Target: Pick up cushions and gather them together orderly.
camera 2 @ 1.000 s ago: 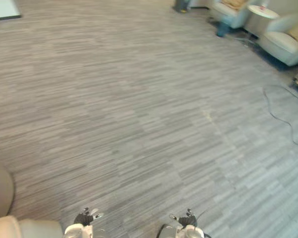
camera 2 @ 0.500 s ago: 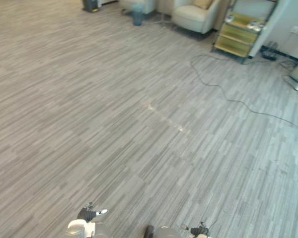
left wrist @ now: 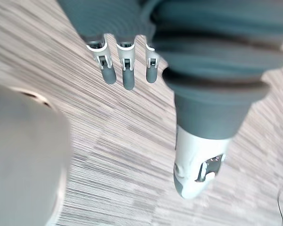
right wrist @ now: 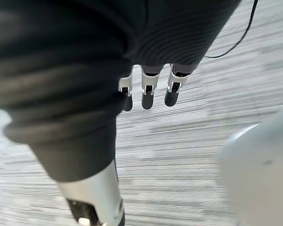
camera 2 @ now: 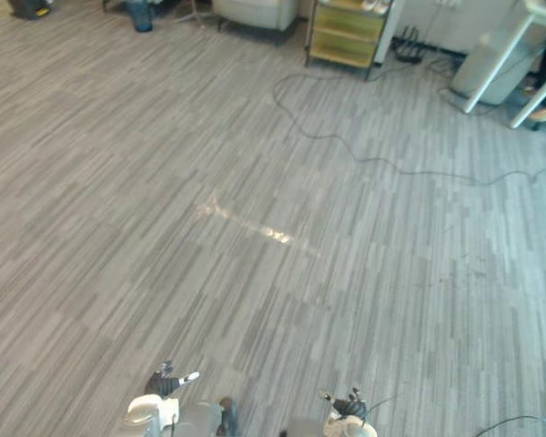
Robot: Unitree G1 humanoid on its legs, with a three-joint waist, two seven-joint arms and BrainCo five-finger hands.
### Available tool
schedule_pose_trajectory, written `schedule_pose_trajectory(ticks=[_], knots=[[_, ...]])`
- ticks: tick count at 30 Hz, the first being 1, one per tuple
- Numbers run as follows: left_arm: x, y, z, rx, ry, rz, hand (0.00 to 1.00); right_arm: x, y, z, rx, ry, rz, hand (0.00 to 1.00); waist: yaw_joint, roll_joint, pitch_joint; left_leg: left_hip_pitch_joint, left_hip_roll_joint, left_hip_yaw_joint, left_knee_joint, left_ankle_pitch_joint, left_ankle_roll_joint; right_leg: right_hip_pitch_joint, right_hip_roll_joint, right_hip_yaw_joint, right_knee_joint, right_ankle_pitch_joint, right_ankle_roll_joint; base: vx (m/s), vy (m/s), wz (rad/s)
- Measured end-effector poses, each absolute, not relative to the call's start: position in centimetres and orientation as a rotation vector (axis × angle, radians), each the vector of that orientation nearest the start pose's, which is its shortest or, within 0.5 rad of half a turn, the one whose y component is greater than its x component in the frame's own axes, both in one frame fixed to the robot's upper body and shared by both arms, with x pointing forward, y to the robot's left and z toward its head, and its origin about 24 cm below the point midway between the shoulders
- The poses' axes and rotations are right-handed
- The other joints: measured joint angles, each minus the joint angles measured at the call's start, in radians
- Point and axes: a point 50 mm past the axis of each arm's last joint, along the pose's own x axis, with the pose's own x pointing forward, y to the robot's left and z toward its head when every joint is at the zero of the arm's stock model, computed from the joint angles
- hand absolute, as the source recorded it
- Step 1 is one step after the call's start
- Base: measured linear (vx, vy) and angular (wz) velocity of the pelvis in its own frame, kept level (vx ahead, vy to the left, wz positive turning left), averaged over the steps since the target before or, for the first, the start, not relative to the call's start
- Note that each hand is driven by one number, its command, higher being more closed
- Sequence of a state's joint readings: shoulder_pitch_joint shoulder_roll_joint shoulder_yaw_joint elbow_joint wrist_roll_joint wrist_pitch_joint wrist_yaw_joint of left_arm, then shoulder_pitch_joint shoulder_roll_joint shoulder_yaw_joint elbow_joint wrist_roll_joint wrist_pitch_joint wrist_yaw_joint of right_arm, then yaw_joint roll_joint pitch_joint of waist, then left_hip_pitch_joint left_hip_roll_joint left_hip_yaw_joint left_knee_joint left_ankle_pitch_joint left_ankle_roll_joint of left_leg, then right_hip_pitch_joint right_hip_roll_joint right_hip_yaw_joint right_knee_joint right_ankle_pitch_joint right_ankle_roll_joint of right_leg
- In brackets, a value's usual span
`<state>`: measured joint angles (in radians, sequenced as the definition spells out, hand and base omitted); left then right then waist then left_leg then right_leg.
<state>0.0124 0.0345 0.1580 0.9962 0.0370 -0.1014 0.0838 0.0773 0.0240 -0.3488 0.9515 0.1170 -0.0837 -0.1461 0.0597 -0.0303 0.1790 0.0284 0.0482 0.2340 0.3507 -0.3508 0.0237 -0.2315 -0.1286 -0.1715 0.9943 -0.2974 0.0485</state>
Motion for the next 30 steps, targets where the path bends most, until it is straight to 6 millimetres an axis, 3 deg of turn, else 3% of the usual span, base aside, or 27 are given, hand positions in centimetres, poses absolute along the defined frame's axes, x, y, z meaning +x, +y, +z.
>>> schedule_pose_trajectory(ticks=[2,4,5,6,7,8,9,10,11,12,13,14,15,17,19,21,23,24,25,26,27,28,30], knots=[[13.8,18.7,-14.6,0.027,0.916,0.224,0.0,10.8,-20.1,-15.1,0.213,0.94,-0.551,0.0,-0.006,-0.004,0.002,0.105,0.017,0.006,-0.06,-0.016,-0.019,-0.07,-0.016,-0.084,-0.09,-0.033,-0.028,0.54,-0.062,-0.02],[13.7,18.4,-14.7,0.018,0.92,0.219,0.0,11.4,-20.3,-14.9,0.208,0.924,-0.543,0.0,-0.015,0.002,0.0,0.172,0.039,0.015,-0.133,-0.02,-0.028,-0.141,-0.013,-0.15,-0.277,-0.006,-0.038,0.54,-0.11,0.07],[13.8,18.1,-14.7,0.016,0.92,0.213,0.0,11.8,-20.4,-14.9,0.208,0.918,-0.535,0.0,-0.02,0.004,0.0,0.208,0.049,0.019,-0.176,-0.019,-0.031,-0.174,-0.001,-0.166,-0.454,0.062,-0.038,0.56,-0.146,0.18],[13.8,18.1,-14.8,0.015,0.922,0.211,0.0,11.9,-20.4,-14.9,0.207,0.918,-0.533,0.0,-0.023,0.004,0.0,0.221,0.051,0.018,-0.192,-0.018,-0.032,-0.181,0.005,-0.162,-0.519,0.093,-0.038,0.64,-0.19,0.37],[13.4,18.0,-15.0,0.012,0.941,0.21,0.0,12.1,-20.6,-14.8,0.199,0.921,-0.527,0.0,-0.035,0.008,0.0,0.267,0.064,-0.009,-0.213,-0.017,-0.04,-0.176,0.036,-0.123,-0.618,0.278,-0.064,0.71,-0.224,0.25],[13.0,17.7,-15.2,-0.003,0.96,0.218,0.0,12.3,-20.9,-14.8,0.195,0.917,-0.526,0.0,-0.033,0.047,-0.006,0.282,0.105,-0.033,-0.196,0.002,-0.071,-0.155,0.072,-0.126,-0.59,0.292,-0.126,0.72,-0.224,0.24],[13.0,17.7,-15.2,-0.011,0.962,0.221,0.0,12.5,-21.1,-14.7,0.197,0.916,-0.531,0.0,-0.029,0.06,-0.006,0.274,0.118,-0.057,-0.163,0.03,-0.106,-0.155,0.074,-0.12,-0.558,0.251,-0.127,0.71,-0.243,0.11],[13.1,17.0,-15.2,-0.025,0.957,0.214,0.0,12.3,-21.5,-14.7,0.206,0.911,-0.554,0.0,-0.033,0.07,-0.009,0.251,0.119,-0.1,-0.073,0.087,-0.1,-0.147,0.064,-0.131,-0.501,0.191,-0.132,0.67,-0.27,0.29],[13.1,16.5,-15.2,-0.044,0.957,0.215,0.0,12.3,-21.6,-14.7,0.203,0.911,-0.555,0.0,-0.044,0.086,-0.007,0.175,0.135,-0.14,0.125,0.158,-0.069,-0.087,0.068,-0.149,-0.518,0.151,-0.132,0.79,-0.325,0.45],[13.3,16.4,-15.1,-0.062,0.946,0.229,0.0,12.2,-21.6,-14.7,0.198,0.914,-0.55,0.0,-0.05,0.096,-0.004,0.081,0.159,-0.165,0.339,0.269,-0.047,-0.016,0.081,-0.159,-0.567,0.127,-0.131,0.64,-0.241,0.36],[13.6,16.3,-15.0,-0.072,0.93,0.236,0.0,12.1,-21.7,-14.7,0.189,0.916,-0.55,0.0,-0.042,0.104,0.005,-0.013,0.206,-0.158,0.56,0.273,-0.053,0.063,0.113,-0.159,-0.62,0.117,-0.138,0.62,-0.171,0.11],[13.7,16.4,-14.8,-0.072,0.918,0.24,0.0,12.2,-21.7,-14.7,0.191,0.915,-0.551,0.0,-0.033,0.112,0.009,-0.061,0.231,-0.142,0.67,0.253,-0.061,0.12,0.131,-0.152,-0.653,0.111,-0.143,0.48,-0.095,-0.17],[14.1,16.7,-14.6,-0.065,0.897,0.245,0.0,12.2,-21.3,-14.8,0.189,0.92,-0.54,0.0,-0.023,0.101,0.016,-0.114,0.246,-0.12,0.752,0.225,-0.07,0.189,0.139,-0.147,-0.692,0.1,-0.144,0.54,-0.107,-0.21],[14.8,17.2,-14.1,-0.054,0.858,0.249,0.0,11.8,-20.4,-15.0,0.215,0.934,-0.534,0.0,-0.003,0.066,0.016,-0.236,0.241,-0.062,0.745,0.171,-0.069,0.312,0.131,-0.138,-0.773,0.074,-0.127,0.51,-0.1,-0.1],[15.1,17.2,-13.8,-0.049,0.837,0.242,0.0,11.8,-20.3,-15.1,0.236,0.936,-0.544,0.0,0.001,0.062,0.013,-0.313,0.231,0.01,0.583,0.13,-0.061,0.378,0.123,-0.128,-0.821,0.058,-0.105,0.43,-0.021,-0.13],[15.3,17.2,-13.6,-0.05,0.819,0.245,0.0,12.0,-20.3,-15.0,0.243,0.932,-0.547,0.0,0.005,0.059,0.015,-0.348,0.162,0.068,0.277,0.13,-0.058,0.446,0.086,-0.113,-0.848,0.032,-0.073,0.58,0.116,-0.22],[15.2,17.3,-13.6,-0.049,0.816,0.248,0.0,12.0,-20.3,-15.0,0.241,0.935,-0.546,0.0,0.02,0.056,0.014,-0.359,0.083,0.055,-0.032,0.222,-0.071,0.494,0.051,-0.077,-0.873,-0.006,-0.034,0.54,0.198,-0.51],[15.0,17.6,-13.7,-0.042,0.817,0.25,0.0,11.8,-20.3,-15.1,0.237,0.942,-0.543,0.0,0.038,0.049,0.008,-0.358,0.065,0.045,-0.048,0.326,-0.06,0.518,0.039,-0.045,-0.888,-0.023,-0.021,0.43,0.212,-0.7],[14.9,17.9,-13.7,-0.033,0.824,0.253,0.0,11.8,-19.8,-15.2,0.245,0.951,-0.534,0.0,0.046,0.033,-0.009,-0.36,0.048,0.041,-0.045,0.369,-0.04,0.522,0.026,-0.017,-0.895,-0.027,-0.021,0.58,0.258,-0.54],[14.9,18.7,-13.7,-0.013,0.825,0.262,0.0,11.7,-18.8,-15.4,0.264,0.959,-0.519,0.0,0.042,0.0,-0.024,-0.368,0.027,0.05,-0.013,0.327,-0.008,0.52,-0.005,0.006,-0.883,-0.009,-0.044,0.74,0.29,-0.28],[14.9,19.0,-13.6,-0.005,0.824,0.264,0.0,11.5,-18.3,-15.5,0.273,0.969,-0.512,0.0,0.045,-0.018,-0.032,-0.378,0.026,0.055,0.041,0.28,0.011,0.494,-0.019,0.039,-0.821,0.019,-0.034,0.74,0.282,-0.06],[14.8,19.2,-13.6,0.001,0.825,0.265,0.0,11.3,-18.0,-15.6,0.279,0.976,-0.511,0.0,0.047,-0.026,-0.034,-0.373,0.026,0.058,0.076,0.251,0.016,0.482,-0.027,0.052,-0.763,0.034,-0.009,0.72,0.3,0.06],[14.6,19.7,-13.8,0.031,0.848,0.252,0.0,11.0,-17.8,-15.7,0.29,0.984,-0.516,0.0,0.041,-0.045,-0.03,-0.299,0.007,0.054,0.108,0.157,0.013,0.358,-0.052,0.115,-0.384,0.124,0.072,0.52,0.221,0.13]])
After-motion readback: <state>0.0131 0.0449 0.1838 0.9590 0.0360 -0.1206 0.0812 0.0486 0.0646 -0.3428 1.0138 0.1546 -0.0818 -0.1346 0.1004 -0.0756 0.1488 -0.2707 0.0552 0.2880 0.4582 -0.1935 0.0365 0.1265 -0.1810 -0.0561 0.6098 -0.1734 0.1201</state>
